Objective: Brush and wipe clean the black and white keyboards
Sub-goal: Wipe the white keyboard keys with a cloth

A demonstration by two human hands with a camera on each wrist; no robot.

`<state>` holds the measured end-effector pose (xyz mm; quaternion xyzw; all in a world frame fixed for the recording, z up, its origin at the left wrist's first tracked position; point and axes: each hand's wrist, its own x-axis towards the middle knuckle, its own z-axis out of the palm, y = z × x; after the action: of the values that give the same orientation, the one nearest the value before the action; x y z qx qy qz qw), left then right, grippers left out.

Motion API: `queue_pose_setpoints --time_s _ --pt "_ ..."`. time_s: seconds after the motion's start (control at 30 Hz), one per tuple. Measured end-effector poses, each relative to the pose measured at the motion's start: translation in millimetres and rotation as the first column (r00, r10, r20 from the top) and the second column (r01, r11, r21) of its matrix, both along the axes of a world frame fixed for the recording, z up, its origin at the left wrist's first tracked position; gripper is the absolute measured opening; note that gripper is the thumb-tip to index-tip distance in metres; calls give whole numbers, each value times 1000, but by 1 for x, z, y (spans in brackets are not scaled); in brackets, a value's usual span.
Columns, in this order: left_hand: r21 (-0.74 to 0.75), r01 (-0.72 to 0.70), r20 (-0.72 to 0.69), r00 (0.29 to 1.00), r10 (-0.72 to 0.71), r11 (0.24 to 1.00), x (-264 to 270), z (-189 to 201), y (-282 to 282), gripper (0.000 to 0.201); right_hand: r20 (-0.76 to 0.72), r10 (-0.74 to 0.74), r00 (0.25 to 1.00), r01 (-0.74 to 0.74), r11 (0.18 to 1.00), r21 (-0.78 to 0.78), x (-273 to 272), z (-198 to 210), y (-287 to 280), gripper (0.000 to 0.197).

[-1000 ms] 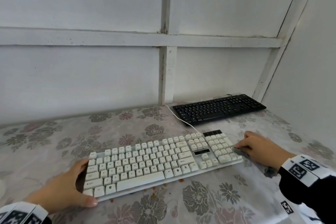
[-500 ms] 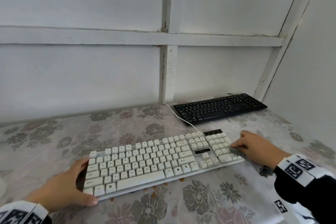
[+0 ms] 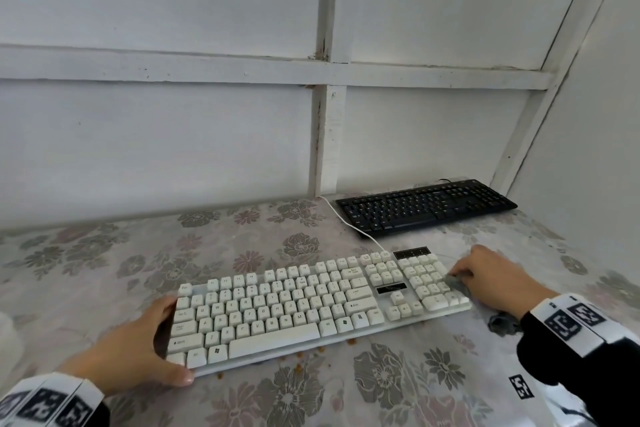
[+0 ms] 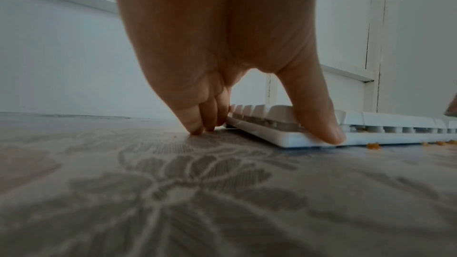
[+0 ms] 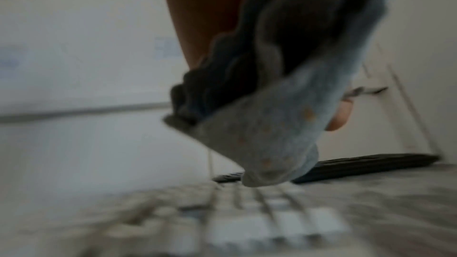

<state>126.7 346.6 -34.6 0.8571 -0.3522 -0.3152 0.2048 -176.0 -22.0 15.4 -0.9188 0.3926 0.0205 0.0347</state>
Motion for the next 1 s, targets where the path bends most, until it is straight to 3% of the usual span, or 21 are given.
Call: queue_pose_setpoints --time_s 0.13,0.3,0.4,0.47,0.63,0.77,0.9,1.0 --pt "8 4 8 1000 -4 1000 0 2 -2 145 134 221 966 -237 965 114 52 19 68 29" --pt "5 -9 22 1000 9 1000 0 0 -1 154 306 547 779 -620 744 250 123 17 177 30" --pt "-15 -4 29 1000 5 1000 5 -3 1 155 308 676 669 -743 622 248 160 5 223 29" --pt "-38 12 13 1000 -12 999 8 -4 3 157 275 723 634 -773 586 241 177 -3 243 28" --pt "-68 8 -32 999 -10 998 7 -4 4 137 212 688 694 -720 654 232 185 -16 254 30" --pt "-89 7 -49 999 -11 996 6 -3 3 127 221 685 694 -719 666 197 174 -18 247 29" --pt "-93 8 -71 997 -14 996 7 -2 5 143 243 664 707 -706 685 181 161 -20 229 24" --pt "-84 -1 -84 996 -6 997 7 -2 6 137 270 635 724 -685 706 180 144 -18 208 22"
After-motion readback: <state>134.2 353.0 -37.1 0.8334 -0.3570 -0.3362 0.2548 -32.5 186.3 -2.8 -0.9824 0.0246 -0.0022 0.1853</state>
